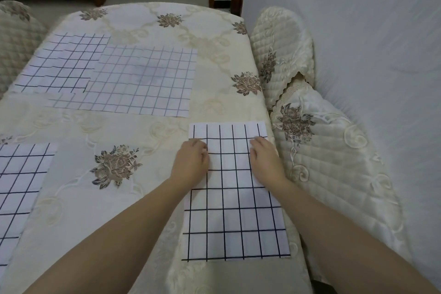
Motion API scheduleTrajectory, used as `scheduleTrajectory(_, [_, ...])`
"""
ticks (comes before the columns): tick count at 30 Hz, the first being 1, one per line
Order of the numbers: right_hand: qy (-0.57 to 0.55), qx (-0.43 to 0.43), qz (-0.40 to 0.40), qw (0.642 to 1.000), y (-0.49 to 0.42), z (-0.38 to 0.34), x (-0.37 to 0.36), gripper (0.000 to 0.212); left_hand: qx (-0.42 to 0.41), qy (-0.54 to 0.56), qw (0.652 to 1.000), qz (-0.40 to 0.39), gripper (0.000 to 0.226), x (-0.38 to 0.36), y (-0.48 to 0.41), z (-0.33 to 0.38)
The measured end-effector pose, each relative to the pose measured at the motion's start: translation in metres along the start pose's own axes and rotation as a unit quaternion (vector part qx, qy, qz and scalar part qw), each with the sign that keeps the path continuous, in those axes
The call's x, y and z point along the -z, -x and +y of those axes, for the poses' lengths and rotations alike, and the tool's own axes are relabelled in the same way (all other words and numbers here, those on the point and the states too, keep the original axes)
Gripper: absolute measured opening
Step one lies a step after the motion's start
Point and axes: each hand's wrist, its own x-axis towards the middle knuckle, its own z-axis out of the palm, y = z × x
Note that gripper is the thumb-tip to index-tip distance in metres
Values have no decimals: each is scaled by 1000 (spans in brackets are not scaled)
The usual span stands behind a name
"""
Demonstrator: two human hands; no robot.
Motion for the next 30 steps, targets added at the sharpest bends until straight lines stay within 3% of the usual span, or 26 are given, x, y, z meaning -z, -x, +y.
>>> scheduleTrajectory(2, [52, 52, -21, 997, -17, -3, -14, 49, -75, -46, 996, -17, 29, -20, -14, 9])
scheduleTrajectory(5, [133, 57, -46, 988, -39, -2, -30, 53, -113, -105, 986, -63, 45, -43, -30, 25])
scheduleTrajectory(8, [174, 42, -49, 983, -48, 1, -41, 56, -93, -143, 981, -89, 51, -60, -39, 28])
scheduleTrajectory(13, [196, 36, -34, 979, -49, 10, -45, 73, -72, -184, 978, -61, 55, -68, -37, 14])
scheduleTrajectory(25, [189, -62, -50, 979, -43, 36, -22, 64, 23, -226, 971, -75, 71, -50, -33, -10])
scheduleTrajectory(30, [184, -22, -23, 982, -3, 26, -19, 65, 11, -193, 978, -74, 68, -41, -1, -5])
